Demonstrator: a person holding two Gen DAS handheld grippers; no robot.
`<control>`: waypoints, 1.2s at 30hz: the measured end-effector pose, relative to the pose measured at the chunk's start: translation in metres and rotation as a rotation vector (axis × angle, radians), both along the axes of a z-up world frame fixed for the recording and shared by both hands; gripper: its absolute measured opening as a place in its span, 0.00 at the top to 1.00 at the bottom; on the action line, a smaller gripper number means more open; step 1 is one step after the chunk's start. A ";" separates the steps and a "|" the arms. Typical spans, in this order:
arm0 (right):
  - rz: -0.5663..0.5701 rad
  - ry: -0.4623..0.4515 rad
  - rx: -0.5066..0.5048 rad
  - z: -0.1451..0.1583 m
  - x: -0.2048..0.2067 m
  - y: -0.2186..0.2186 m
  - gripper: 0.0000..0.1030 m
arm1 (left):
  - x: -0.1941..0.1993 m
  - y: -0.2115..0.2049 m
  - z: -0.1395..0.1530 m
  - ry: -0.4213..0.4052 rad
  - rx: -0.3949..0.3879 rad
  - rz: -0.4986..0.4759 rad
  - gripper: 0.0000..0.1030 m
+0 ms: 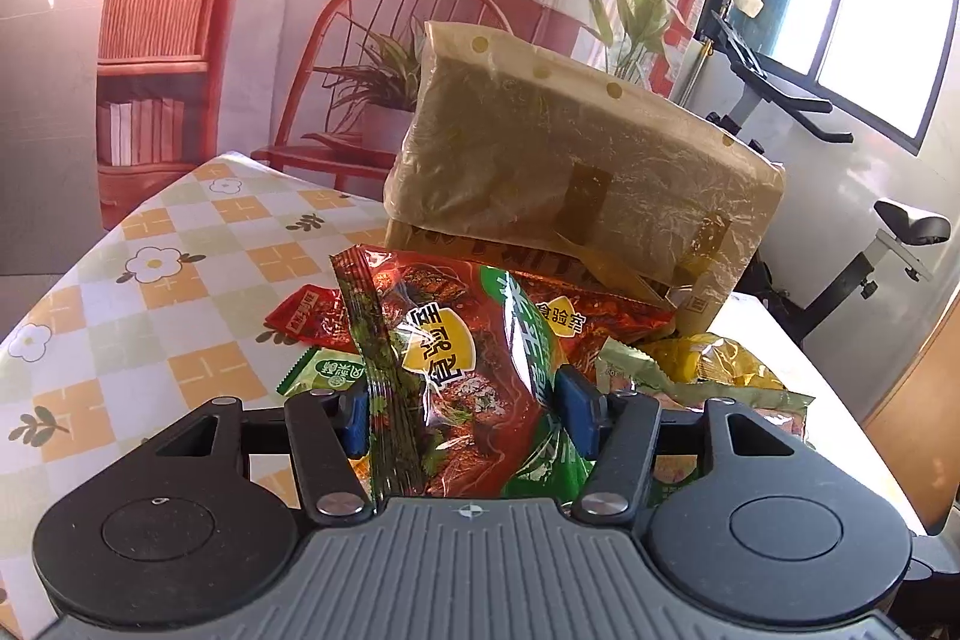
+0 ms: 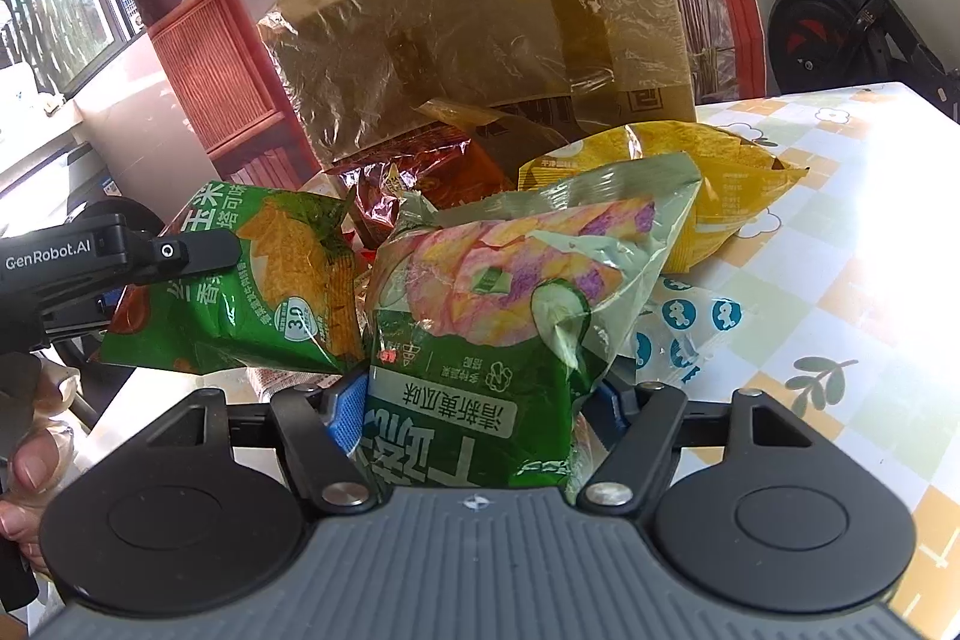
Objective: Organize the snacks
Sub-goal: 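Grasp the green chip bag with the right tool while the left grasps the orange bag, then lift both bags and lower them into the open box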
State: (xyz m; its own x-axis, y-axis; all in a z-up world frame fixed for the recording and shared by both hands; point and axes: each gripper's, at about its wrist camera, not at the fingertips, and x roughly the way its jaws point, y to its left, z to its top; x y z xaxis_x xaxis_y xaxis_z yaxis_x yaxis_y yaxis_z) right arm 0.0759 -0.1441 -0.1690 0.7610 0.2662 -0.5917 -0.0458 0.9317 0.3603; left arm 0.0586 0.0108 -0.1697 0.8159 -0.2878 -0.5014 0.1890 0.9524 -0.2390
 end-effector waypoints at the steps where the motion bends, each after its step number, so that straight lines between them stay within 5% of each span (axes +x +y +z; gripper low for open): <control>1: 0.000 -0.006 0.000 0.001 -0.001 0.000 0.31 | -0.003 0.001 0.003 -0.012 0.008 0.006 0.42; 20: -0.005 -0.130 -0.047 0.035 -0.024 0.004 0.31 | -0.041 0.015 0.037 -0.150 0.049 0.078 0.47; 36: -0.066 -0.397 -0.114 0.126 0.013 -0.032 0.31 | -0.020 0.006 0.123 -0.352 0.126 0.085 0.47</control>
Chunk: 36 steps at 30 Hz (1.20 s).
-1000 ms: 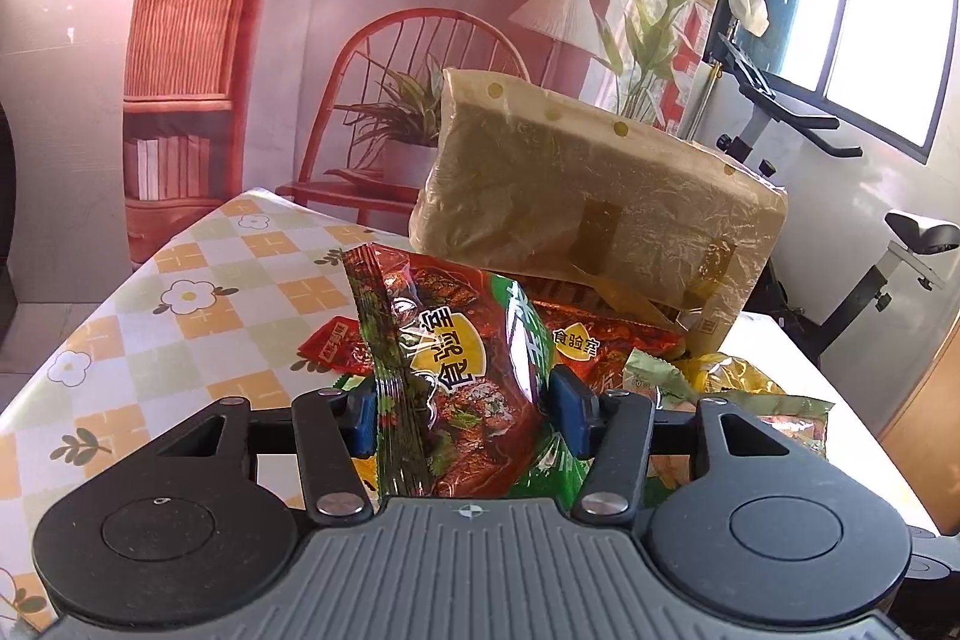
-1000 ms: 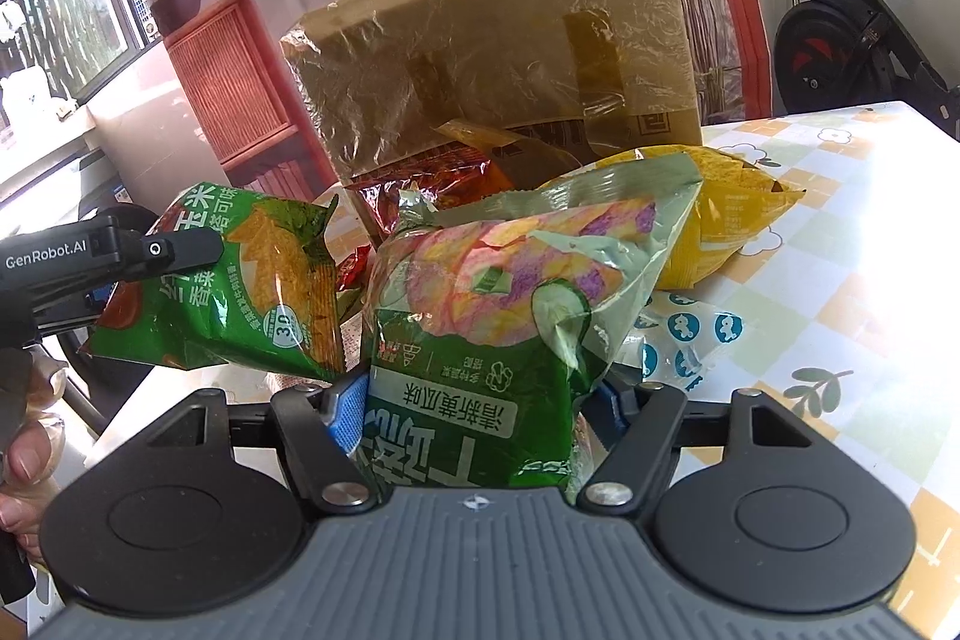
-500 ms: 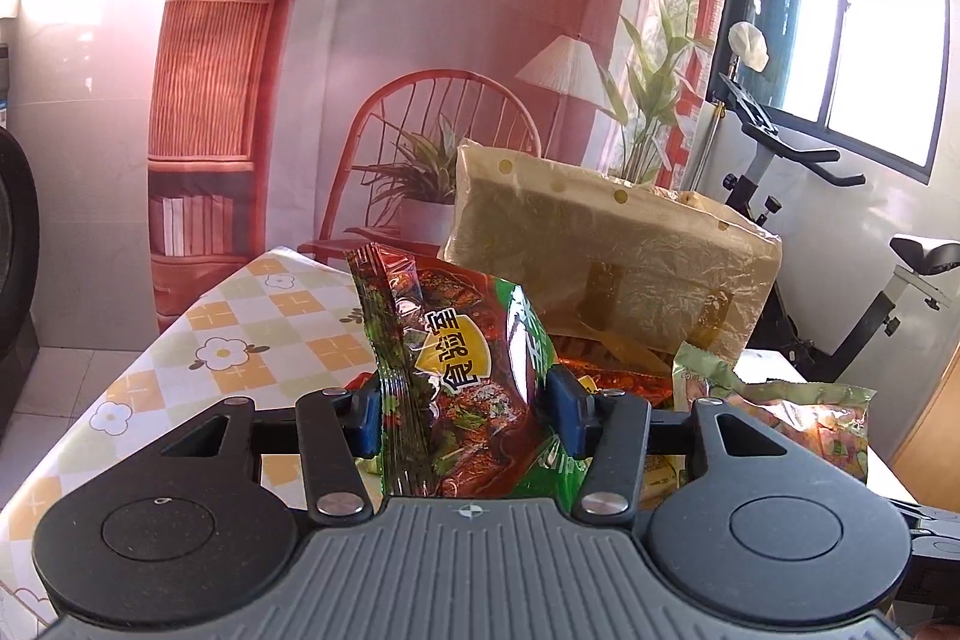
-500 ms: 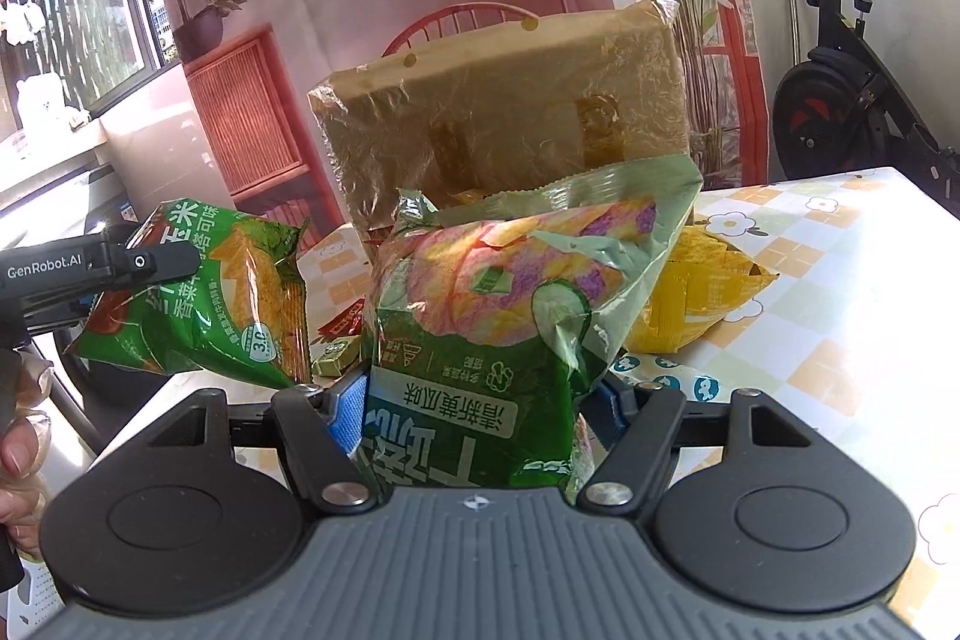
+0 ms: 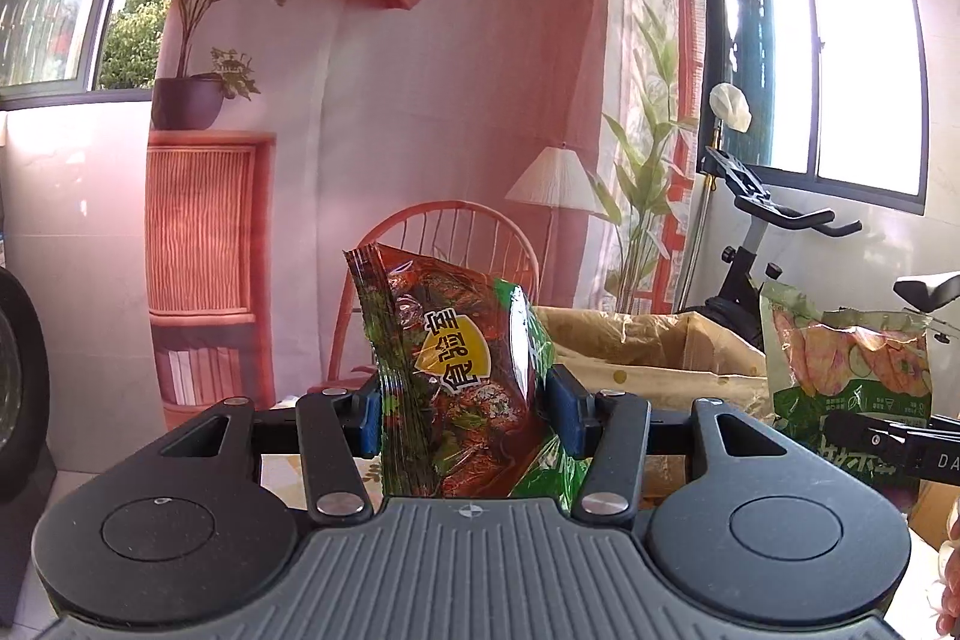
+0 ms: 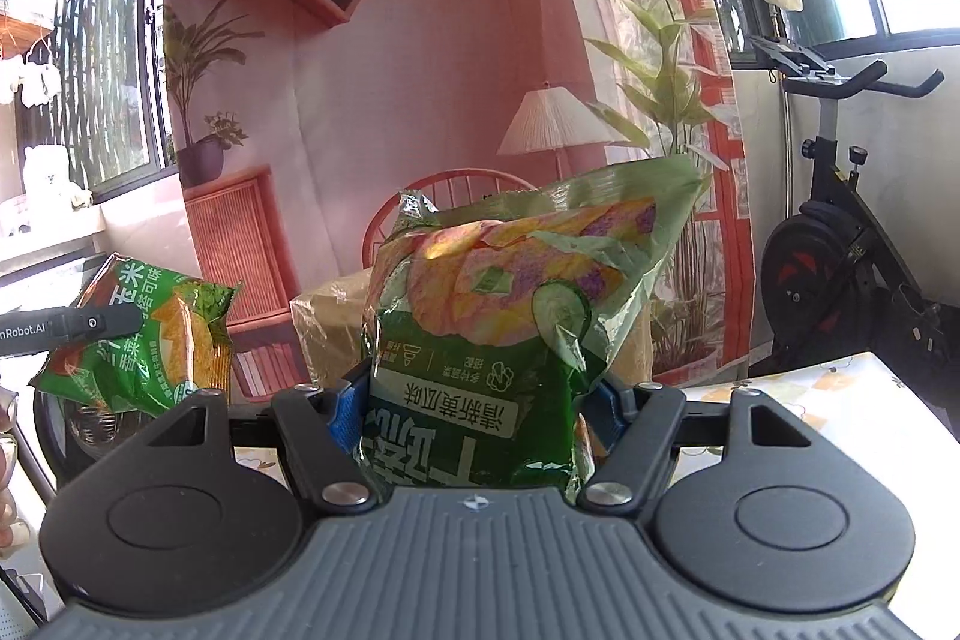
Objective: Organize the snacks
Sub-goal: 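Lift both bags and lower them into the open box, then open both tools to drop the bags into the box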
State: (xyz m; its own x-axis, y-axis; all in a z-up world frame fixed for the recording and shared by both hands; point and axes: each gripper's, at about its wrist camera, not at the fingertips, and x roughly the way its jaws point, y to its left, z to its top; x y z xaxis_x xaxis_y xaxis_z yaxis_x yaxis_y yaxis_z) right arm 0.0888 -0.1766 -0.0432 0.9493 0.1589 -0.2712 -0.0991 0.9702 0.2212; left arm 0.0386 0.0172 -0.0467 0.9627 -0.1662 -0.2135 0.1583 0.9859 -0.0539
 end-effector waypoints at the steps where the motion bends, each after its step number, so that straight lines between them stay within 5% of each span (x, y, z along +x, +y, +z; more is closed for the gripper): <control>1: -0.004 -0.014 -0.006 0.006 0.006 -0.003 0.31 | 0.005 -0.003 0.004 -0.004 0.004 -0.005 0.47; 19: -0.012 -0.067 -0.165 0.042 0.145 -0.016 0.31 | 0.126 -0.052 0.056 -0.042 0.082 -0.054 0.47; 28: 0.025 0.118 -0.203 0.007 0.214 -0.007 0.30 | 0.198 -0.083 0.027 0.100 0.167 -0.109 0.45; 36: 0.029 0.194 -0.128 -0.003 0.218 -0.012 0.22 | 0.212 -0.067 0.012 0.177 0.093 -0.115 0.33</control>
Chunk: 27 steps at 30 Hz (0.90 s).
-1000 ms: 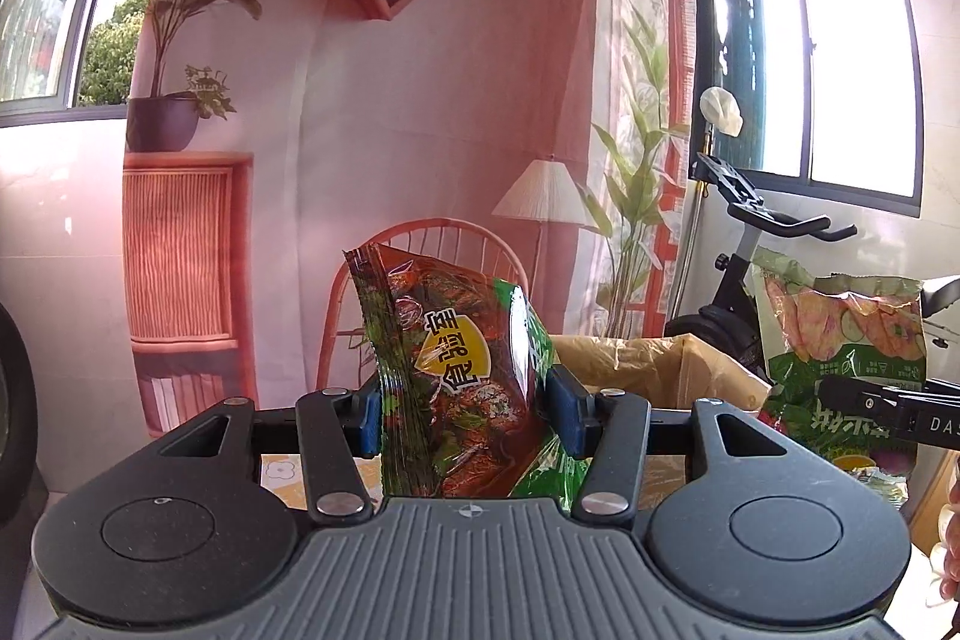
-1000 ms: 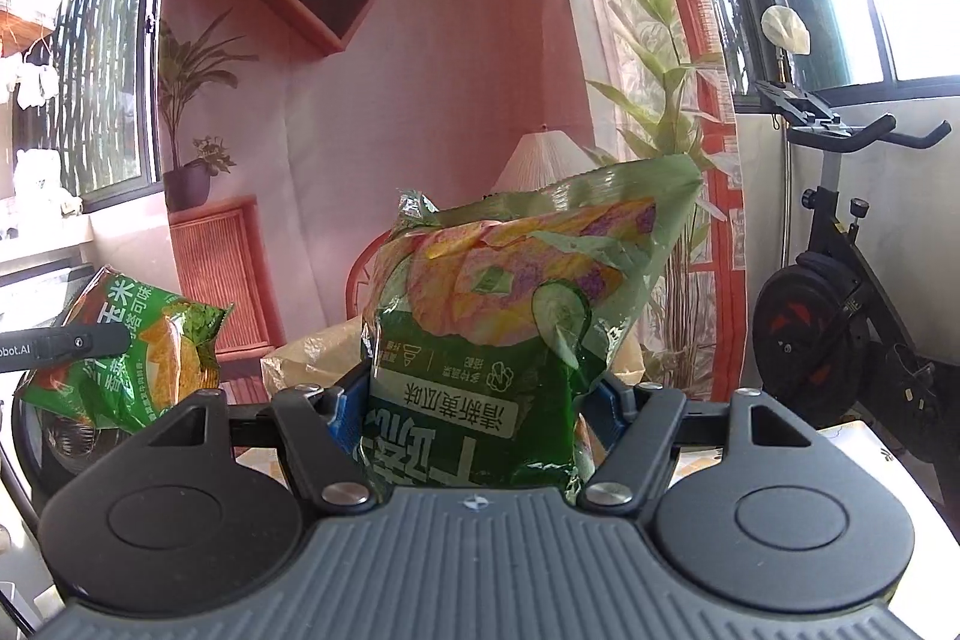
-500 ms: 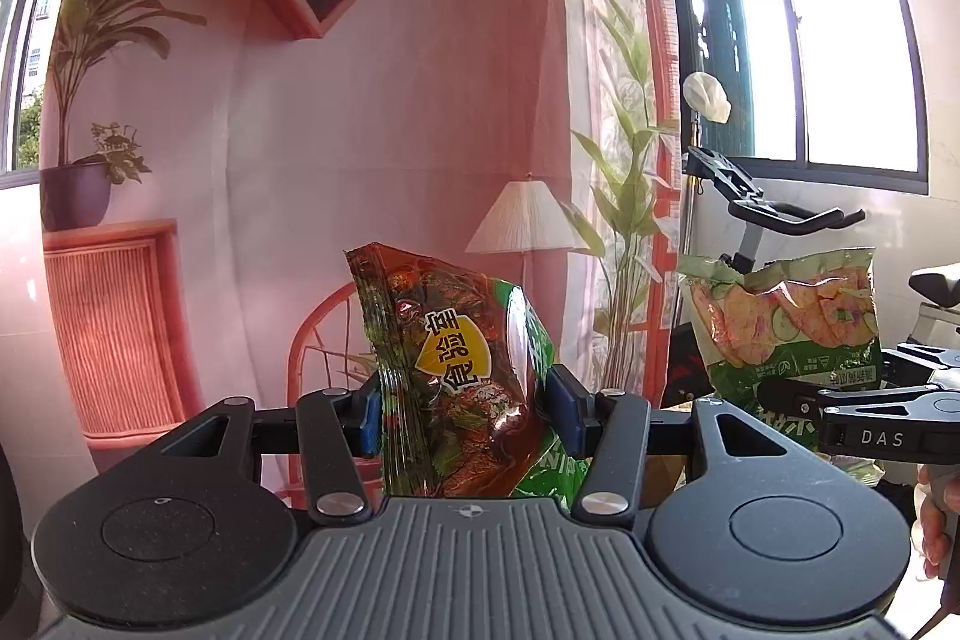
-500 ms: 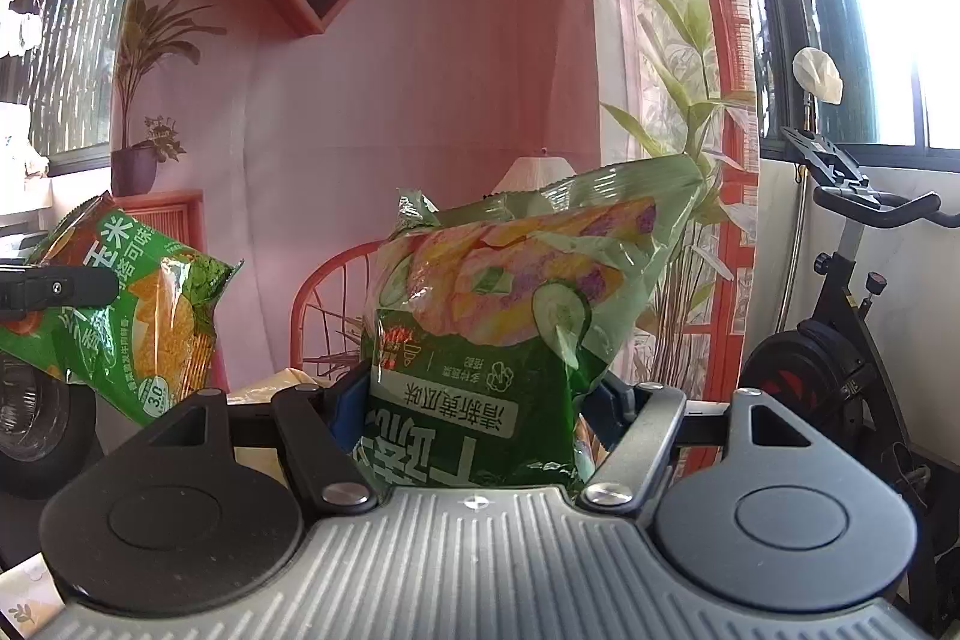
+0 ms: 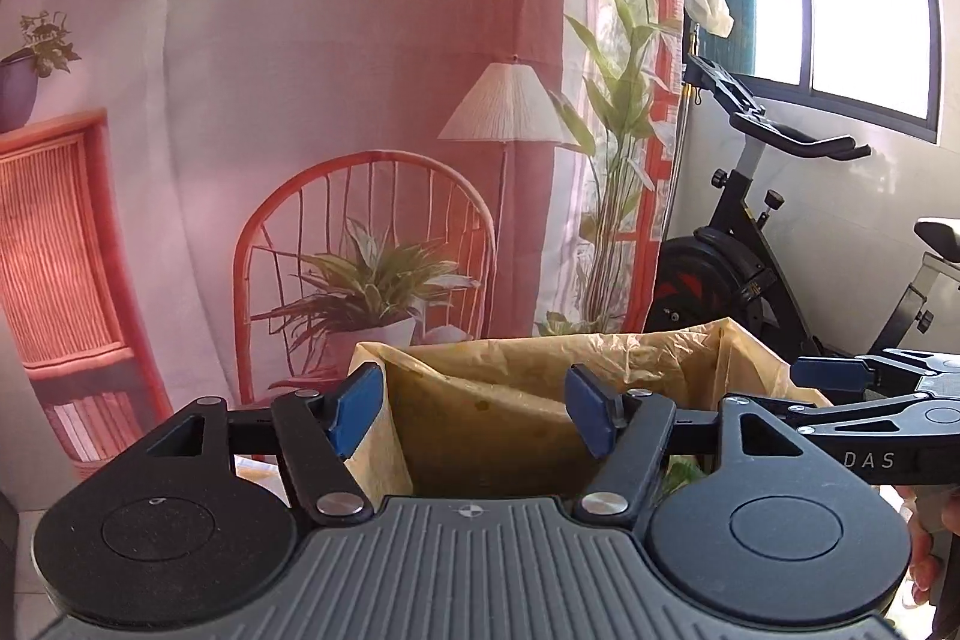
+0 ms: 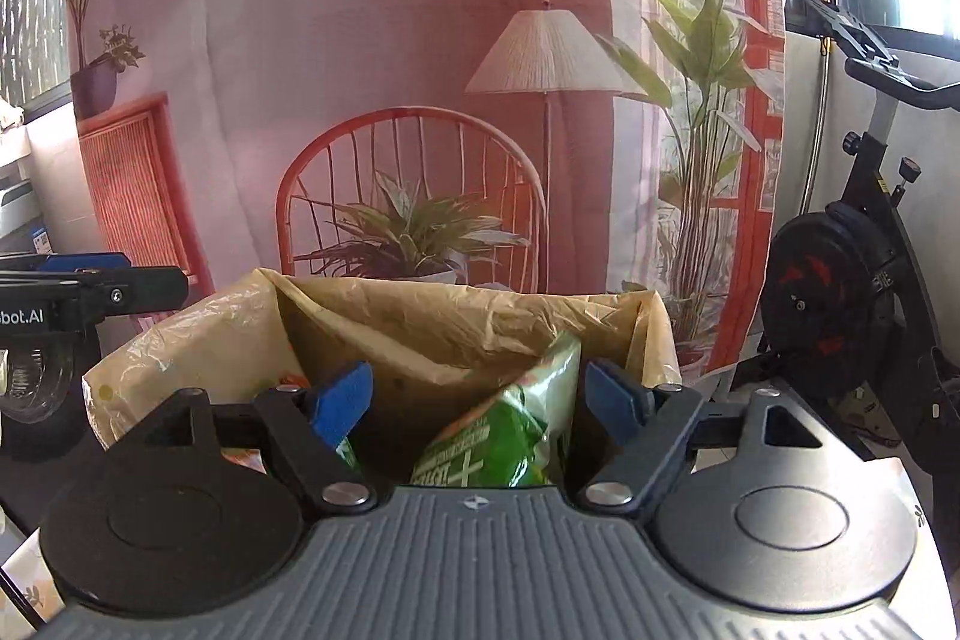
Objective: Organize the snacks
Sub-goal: 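Open both tools to drop the bags into the box, then grasp the yellow chip bag with the right tool while the left grasps the clear bread packet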
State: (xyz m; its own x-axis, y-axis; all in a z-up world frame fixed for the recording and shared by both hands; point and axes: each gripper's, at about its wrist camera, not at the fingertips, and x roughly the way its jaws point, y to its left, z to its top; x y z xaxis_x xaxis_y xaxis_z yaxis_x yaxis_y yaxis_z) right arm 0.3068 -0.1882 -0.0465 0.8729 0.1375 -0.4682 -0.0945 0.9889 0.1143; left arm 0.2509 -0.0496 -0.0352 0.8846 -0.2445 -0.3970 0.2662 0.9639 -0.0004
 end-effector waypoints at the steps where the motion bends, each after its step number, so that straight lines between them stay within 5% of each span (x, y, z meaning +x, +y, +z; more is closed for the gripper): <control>1: 0.001 -0.004 0.002 0.001 -0.003 -0.001 0.22 | -0.004 0.003 0.001 0.002 -0.004 -0.002 0.33; 9: 0.051 -0.063 0.084 0.014 -0.048 -0.013 0.22 | -0.041 0.028 0.005 0.017 -0.041 -0.003 0.33; 15: 0.049 -0.069 0.134 -0.002 -0.093 -0.021 0.18 | -0.084 0.058 -0.019 0.073 -0.085 0.029 0.33; 27: -0.046 0.126 0.053 -0.083 -0.108 -0.023 0.14 | -0.112 0.080 -0.084 0.206 -0.151 0.089 0.33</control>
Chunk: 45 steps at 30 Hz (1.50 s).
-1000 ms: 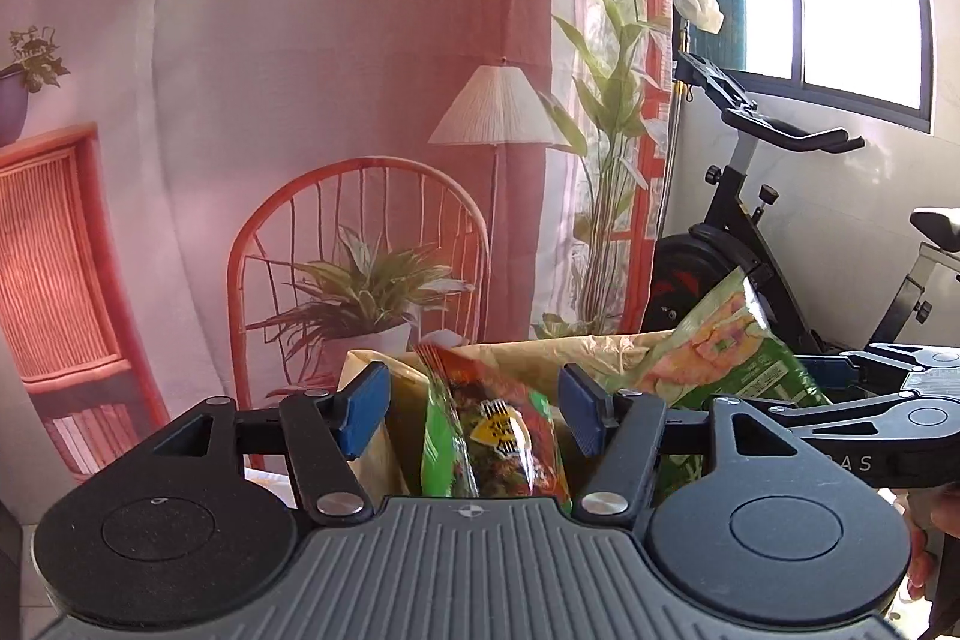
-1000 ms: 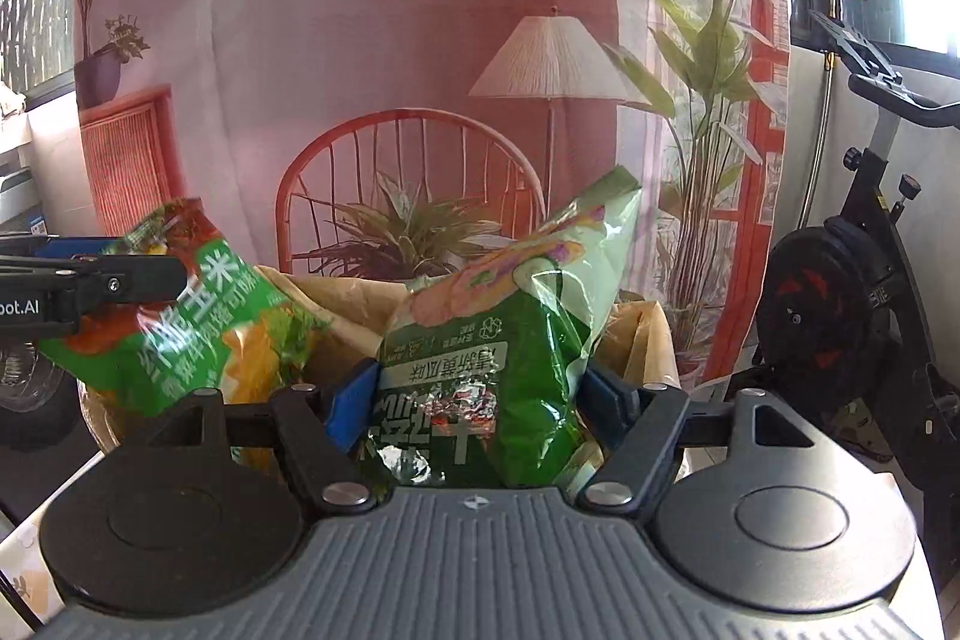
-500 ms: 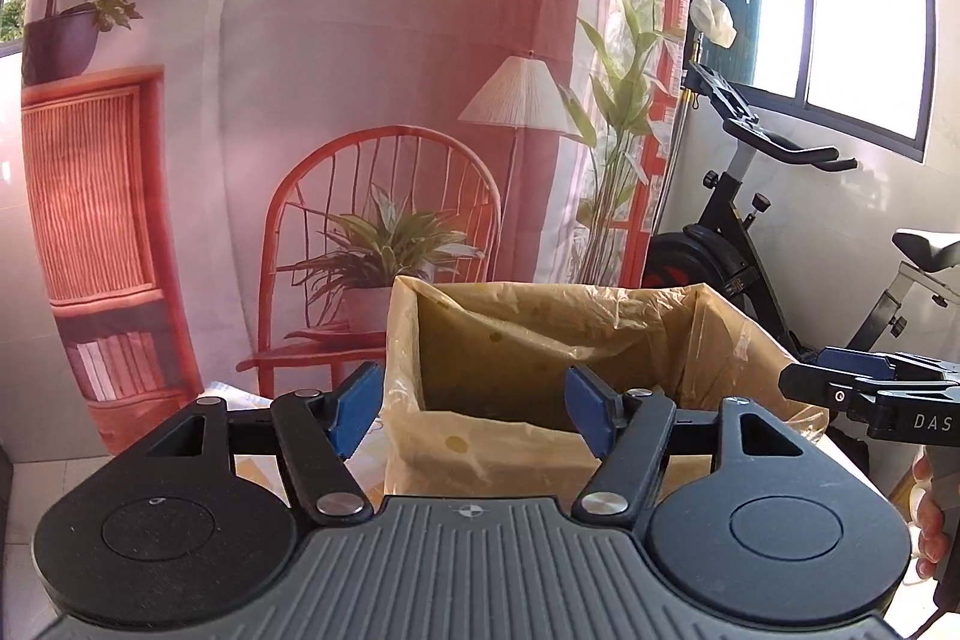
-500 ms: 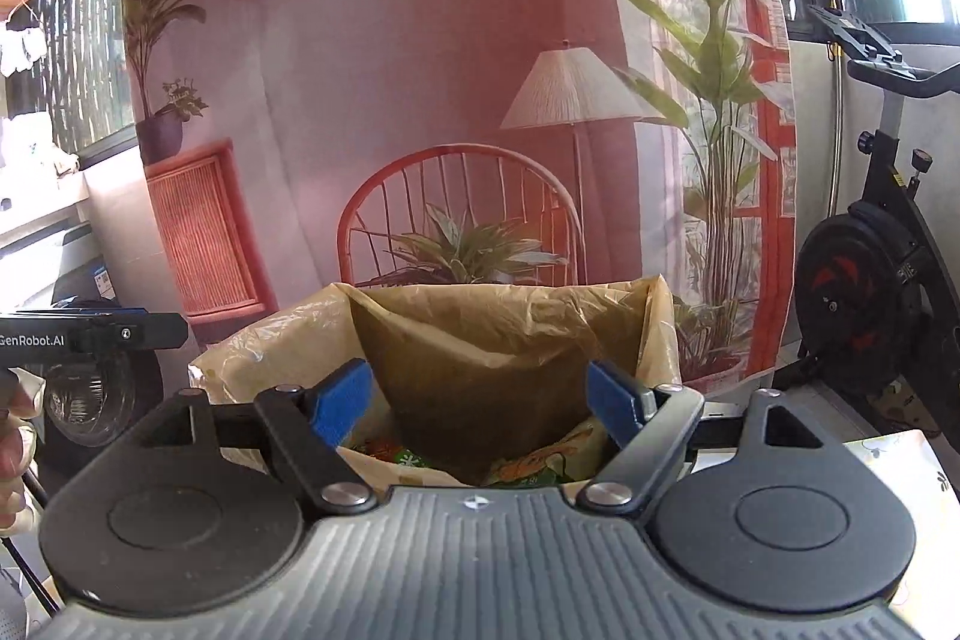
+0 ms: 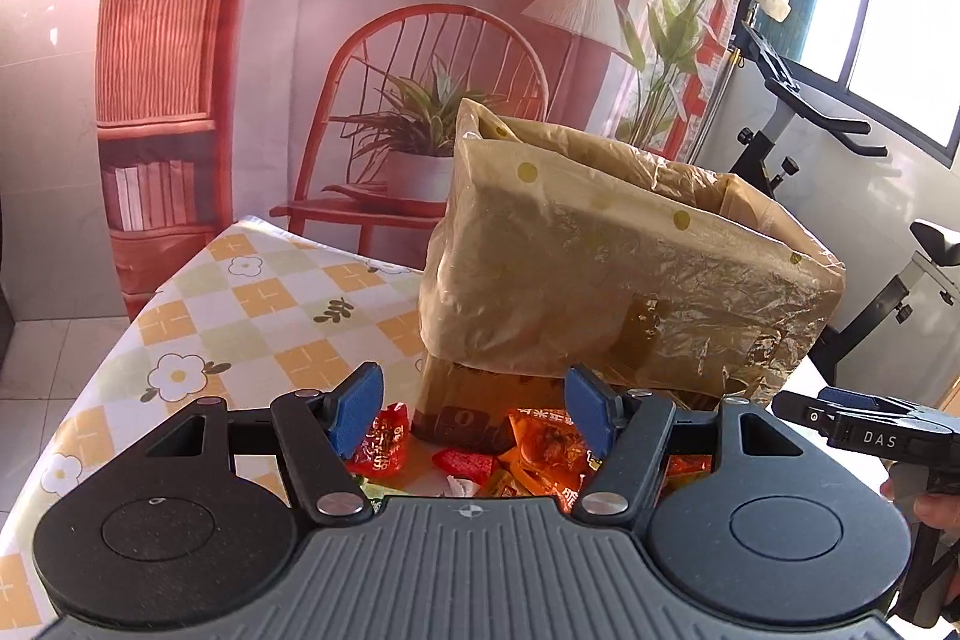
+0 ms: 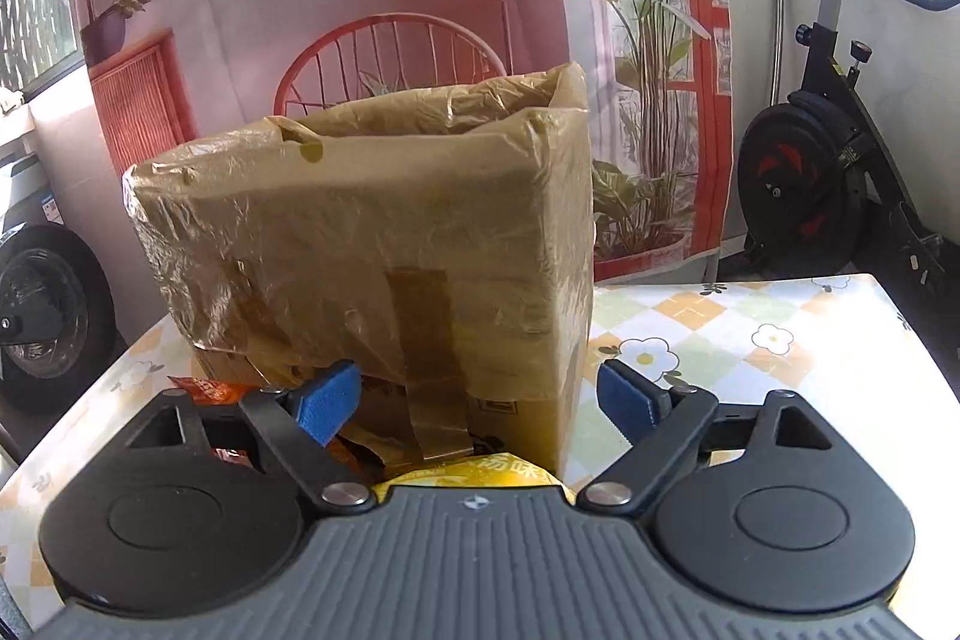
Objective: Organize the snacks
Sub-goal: 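Grasp the yellow chip bag with the right tool while the left grasps the clear bread packet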
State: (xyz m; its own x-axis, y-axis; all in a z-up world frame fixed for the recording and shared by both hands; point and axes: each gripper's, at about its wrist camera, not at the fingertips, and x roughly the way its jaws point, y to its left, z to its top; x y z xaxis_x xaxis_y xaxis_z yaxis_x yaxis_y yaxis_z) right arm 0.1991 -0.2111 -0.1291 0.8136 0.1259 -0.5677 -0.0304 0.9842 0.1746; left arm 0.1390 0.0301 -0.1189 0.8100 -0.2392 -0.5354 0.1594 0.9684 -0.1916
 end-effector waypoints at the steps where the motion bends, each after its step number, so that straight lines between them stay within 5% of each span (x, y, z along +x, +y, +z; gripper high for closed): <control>1: -0.011 0.023 -0.002 -0.008 0.004 -0.001 0.14 | 0.000 0.000 -0.003 0.002 0.000 0.002 0.33; 8: -0.051 0.185 0.131 -0.052 0.005 -0.013 0.13 | 0.000 -0.003 -0.029 0.052 0.006 -0.031 0.33; 21: -0.106 0.281 0.262 -0.076 -0.025 -0.028 0.06 | -0.006 -0.003 -0.055 0.102 -0.001 -0.070 0.33; 27: -0.070 0.251 0.238 -0.070 -0.029 -0.022 0.18 | -0.008 -0.005 -0.060 0.121 0.003 -0.090 0.33; 35: -0.041 0.106 0.219 -0.039 -0.051 -0.006 0.20 | -0.016 -0.007 -0.070 0.143 0.015 -0.147 0.32; 45: -0.016 0.134 0.273 -0.045 -0.057 0.008 0.20 | -0.026 -0.010 -0.090 0.186 0.053 -0.175 0.27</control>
